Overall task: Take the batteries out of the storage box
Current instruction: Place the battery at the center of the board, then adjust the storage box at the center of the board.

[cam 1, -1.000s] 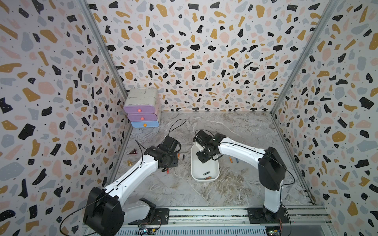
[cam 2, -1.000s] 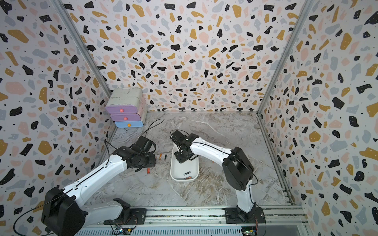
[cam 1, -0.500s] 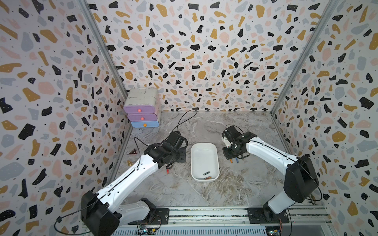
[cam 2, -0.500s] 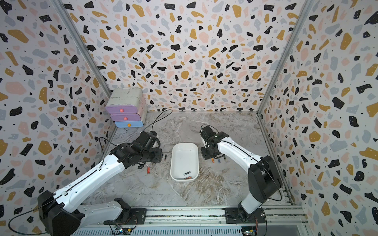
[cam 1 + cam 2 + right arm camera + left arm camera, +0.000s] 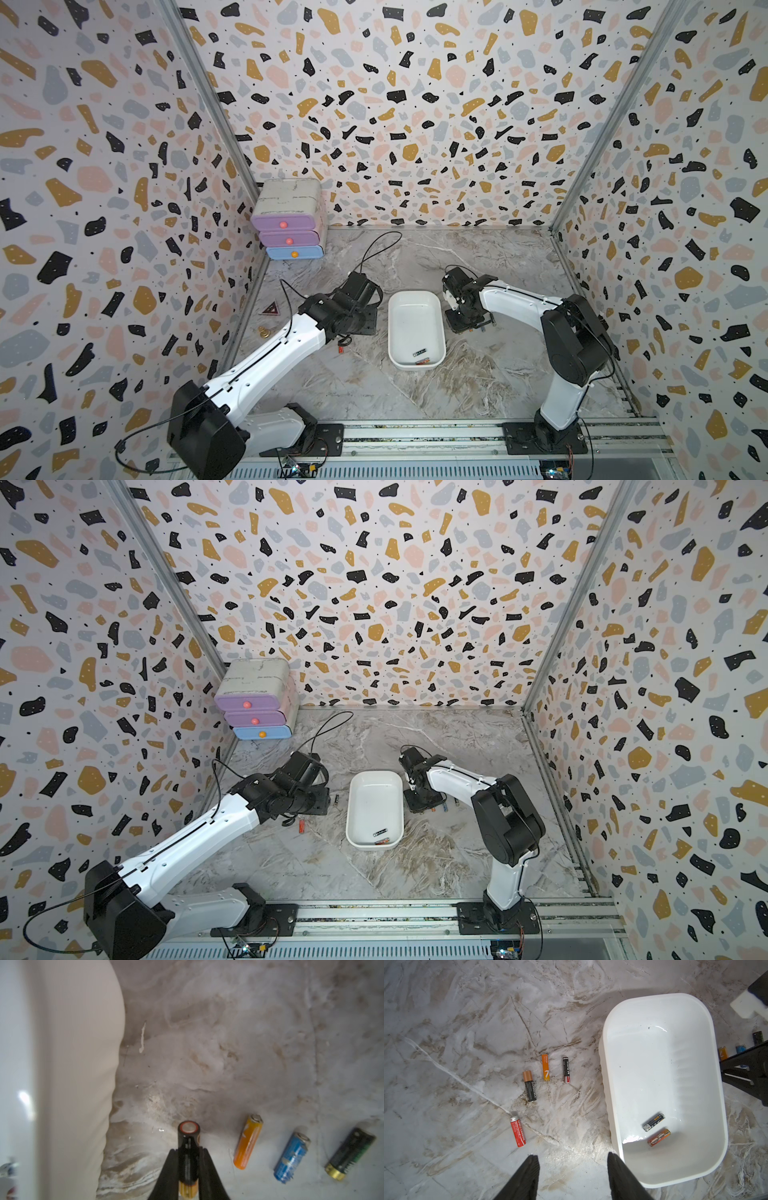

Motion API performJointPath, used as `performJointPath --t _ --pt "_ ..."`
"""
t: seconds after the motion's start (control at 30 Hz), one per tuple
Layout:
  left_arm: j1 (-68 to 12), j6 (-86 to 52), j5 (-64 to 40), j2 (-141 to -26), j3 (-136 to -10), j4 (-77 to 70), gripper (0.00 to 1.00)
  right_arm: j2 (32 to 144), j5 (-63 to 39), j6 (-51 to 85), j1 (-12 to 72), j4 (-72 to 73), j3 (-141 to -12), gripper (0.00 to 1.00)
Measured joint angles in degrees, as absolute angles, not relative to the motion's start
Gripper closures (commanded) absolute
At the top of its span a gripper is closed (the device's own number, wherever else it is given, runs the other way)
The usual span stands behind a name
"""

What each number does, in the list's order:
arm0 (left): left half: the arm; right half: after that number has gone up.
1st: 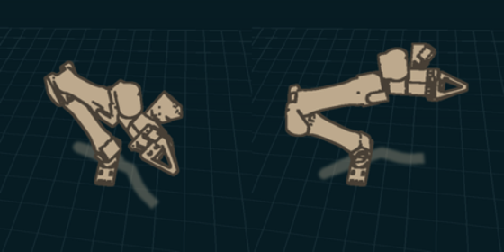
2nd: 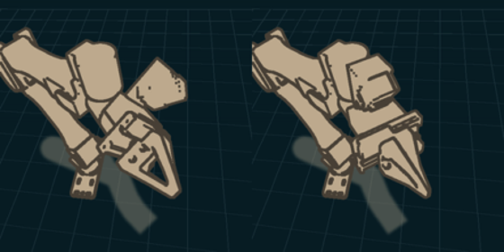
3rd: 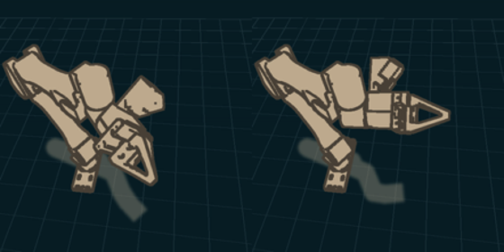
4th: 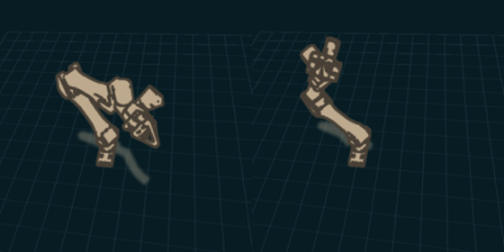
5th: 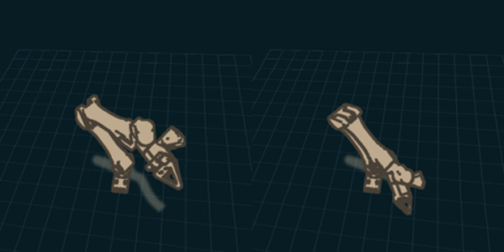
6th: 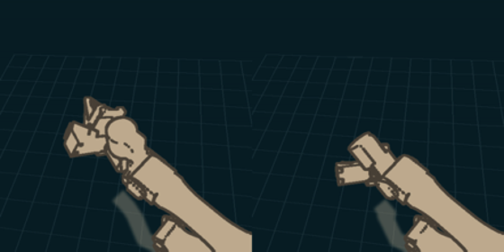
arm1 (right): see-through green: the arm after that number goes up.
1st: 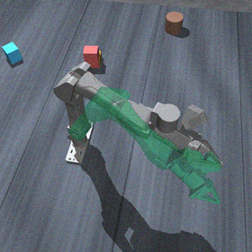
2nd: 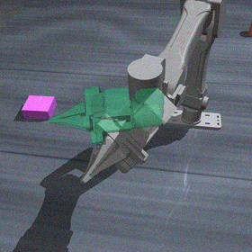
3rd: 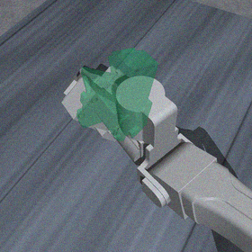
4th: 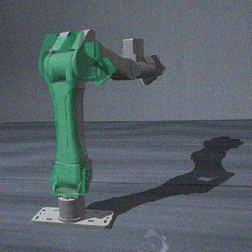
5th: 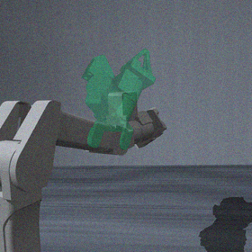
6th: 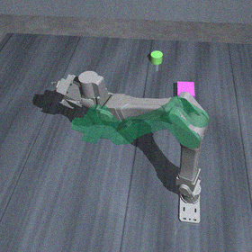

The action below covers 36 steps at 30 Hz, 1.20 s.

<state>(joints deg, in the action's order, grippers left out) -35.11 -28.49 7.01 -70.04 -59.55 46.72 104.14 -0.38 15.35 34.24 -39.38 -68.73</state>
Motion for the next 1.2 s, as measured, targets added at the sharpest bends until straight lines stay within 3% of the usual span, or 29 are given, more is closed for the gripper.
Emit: performJointPath --t 0.2,0.43,0.8,1.03,1.2 --pt "-35.1 -28.5 7.6 -70.0 -59.5 46.7 0.43 105.3 0.1 15.5 34.2 -36.9 -68.1 0.9" --pt "-35.1 -28.5 8.0 -70.0 -59.5 46.7 0.43 105.3 1.1 16.4 34.2 -34.4 -66.6 0.69" --pt "-35.1 -29.1 8.3 -68.8 -57.8 46.3 0.41 99.5 2.6 16.2 34.4 -36.1 -65.6 0.47" --pt "-35.1 -29.4 9.0 -68.8 -57.4 45.7 0.37 88.6 4.4 15.7 34.4 -41.9 -67.8 0.42" --pt "-34.1 -30.1 8.9 -68.4 -56.5 44.1 0.39 82.9 5.8 15.3 34.7 -46.7 -71.3 0.41"
